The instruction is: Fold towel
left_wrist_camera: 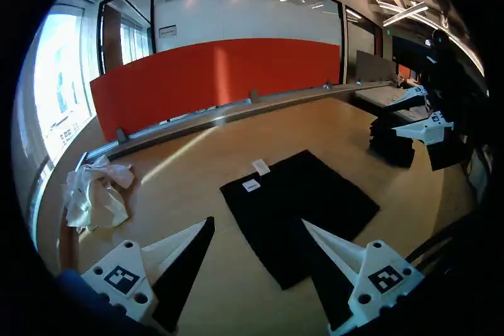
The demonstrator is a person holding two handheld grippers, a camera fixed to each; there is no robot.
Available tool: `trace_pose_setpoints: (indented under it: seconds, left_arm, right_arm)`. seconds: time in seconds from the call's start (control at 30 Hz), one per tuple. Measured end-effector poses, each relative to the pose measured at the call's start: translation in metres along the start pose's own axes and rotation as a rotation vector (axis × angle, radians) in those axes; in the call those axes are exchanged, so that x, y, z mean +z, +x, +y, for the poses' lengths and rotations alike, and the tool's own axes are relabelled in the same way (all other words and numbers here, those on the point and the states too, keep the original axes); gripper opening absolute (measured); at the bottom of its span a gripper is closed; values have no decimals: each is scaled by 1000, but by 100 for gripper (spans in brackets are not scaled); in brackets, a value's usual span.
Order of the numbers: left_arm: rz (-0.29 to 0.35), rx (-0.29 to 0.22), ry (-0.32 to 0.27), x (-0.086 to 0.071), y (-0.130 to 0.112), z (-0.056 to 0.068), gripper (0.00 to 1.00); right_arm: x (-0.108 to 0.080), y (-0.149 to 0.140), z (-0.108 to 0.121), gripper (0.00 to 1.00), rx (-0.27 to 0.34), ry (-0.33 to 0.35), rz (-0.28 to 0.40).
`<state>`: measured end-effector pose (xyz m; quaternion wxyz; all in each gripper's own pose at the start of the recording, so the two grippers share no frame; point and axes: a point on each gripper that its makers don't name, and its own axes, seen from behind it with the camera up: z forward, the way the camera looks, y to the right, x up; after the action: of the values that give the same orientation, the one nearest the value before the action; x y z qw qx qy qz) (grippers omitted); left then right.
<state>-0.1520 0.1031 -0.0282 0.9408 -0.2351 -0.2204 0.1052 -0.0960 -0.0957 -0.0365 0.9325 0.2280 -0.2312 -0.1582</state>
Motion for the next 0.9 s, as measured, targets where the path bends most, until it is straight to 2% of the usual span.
trace_pose_setpoints:
  seconds: [0.37, 0.6, 0.9]
  left_arm:
    - [-90, -11, -30, 27, -60, 15, 91]
    - [-164, 11, -55, 42, -97, 25, 91]
    - [-242, 38, -92, 52, -131, 40, 91]
  right_arm:
    - [22, -57, -23, 100, -15, 31, -82]
    - [32, -96, -38, 100, -35, 57, -156]
    - [41, -131, -55, 100, -49, 100, -224]
